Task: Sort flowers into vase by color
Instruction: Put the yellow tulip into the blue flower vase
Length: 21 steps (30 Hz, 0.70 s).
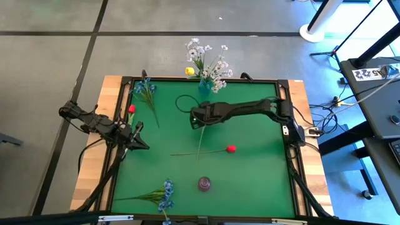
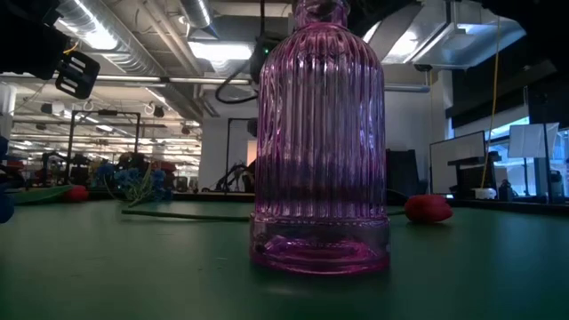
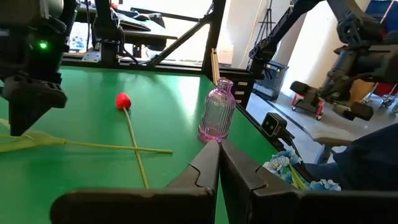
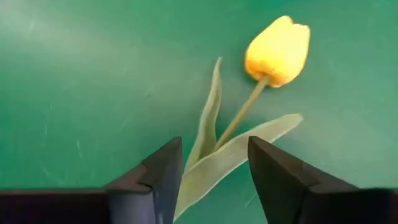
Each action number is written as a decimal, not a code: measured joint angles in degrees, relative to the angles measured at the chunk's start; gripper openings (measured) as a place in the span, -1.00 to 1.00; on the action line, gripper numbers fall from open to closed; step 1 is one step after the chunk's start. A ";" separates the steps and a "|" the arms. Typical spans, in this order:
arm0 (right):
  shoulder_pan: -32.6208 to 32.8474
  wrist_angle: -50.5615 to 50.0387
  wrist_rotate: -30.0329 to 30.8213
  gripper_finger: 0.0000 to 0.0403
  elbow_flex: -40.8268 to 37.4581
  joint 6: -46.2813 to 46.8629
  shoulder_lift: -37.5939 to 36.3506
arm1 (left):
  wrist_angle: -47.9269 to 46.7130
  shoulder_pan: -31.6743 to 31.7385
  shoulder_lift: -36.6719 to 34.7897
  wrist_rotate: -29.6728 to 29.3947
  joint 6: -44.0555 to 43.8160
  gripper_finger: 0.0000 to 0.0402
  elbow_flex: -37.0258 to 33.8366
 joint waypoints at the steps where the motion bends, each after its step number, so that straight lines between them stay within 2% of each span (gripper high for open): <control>1: -0.40 -0.12 0.14 -0.13 0.00 1.53 0.00 | 0.01 0.00 0.00 0.00 0.00 -0.95 0.00; 4: -1.52 0.50 -0.21 -0.20 0.01 6.76 0.32 | 0.01 -0.01 0.00 0.00 0.00 -0.95 0.00; 10: -2.44 1.81 -5.32 -0.31 -0.10 8.51 3.72 | 0.02 -0.01 0.00 0.00 0.00 -0.95 0.00; 15: -1.66 4.07 -4.35 -0.41 0.07 6.71 5.18 | 0.05 -0.02 -0.02 0.00 0.00 -0.95 0.00; 18: -0.46 4.13 0.05 -0.58 0.11 4.25 5.04 | 0.06 -0.02 -0.02 0.00 0.00 -0.95 0.00; 21: 1.02 4.53 2.88 -0.88 1.67 -0.10 4.57 | -0.01 -0.02 0.00 0.00 0.00 -0.95 0.00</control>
